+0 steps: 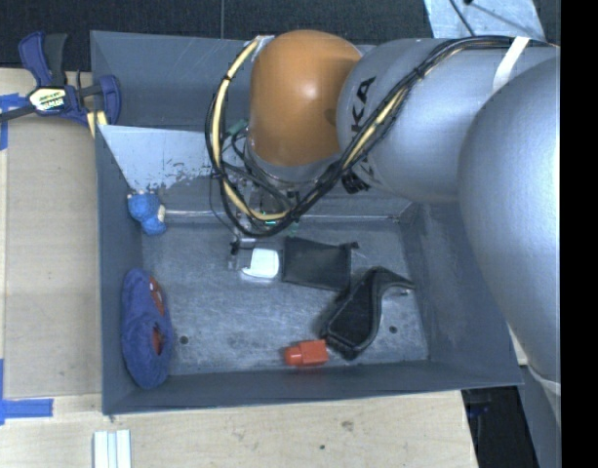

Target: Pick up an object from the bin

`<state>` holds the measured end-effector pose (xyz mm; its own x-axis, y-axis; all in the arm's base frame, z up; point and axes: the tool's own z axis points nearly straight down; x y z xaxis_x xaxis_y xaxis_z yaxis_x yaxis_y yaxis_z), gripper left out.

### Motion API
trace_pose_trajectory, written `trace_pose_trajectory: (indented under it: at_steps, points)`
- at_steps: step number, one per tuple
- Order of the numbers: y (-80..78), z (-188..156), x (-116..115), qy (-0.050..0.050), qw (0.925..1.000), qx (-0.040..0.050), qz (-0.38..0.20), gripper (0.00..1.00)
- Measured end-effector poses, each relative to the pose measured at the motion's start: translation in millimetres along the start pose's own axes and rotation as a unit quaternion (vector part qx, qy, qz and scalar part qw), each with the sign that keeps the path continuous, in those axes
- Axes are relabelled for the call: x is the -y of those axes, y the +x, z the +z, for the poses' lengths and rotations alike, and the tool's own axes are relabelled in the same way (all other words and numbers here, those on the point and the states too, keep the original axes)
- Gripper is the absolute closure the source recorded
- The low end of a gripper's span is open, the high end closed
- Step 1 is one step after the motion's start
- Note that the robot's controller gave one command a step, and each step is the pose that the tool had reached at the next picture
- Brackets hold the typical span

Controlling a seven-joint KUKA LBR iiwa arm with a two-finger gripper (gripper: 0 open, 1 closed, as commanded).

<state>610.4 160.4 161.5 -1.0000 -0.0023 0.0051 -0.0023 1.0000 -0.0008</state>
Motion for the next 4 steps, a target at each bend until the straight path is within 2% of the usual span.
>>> trace_pose_trajectory:
  at_steps: [1,2,3,4]
  points:
    - [40.7,26,108,0.002,1.0000,0.0017,-0.005,0.00]
    - [3.7,95,83,-0.001,0.9998,0.0034,0.019,0.00]
    - [2.4,90,84,-0.001,0.9998,0.0062,0.020,1.00]
    - [-9.4,-5,43,-0.002,0.9996,0.0090,0.028,1.00]
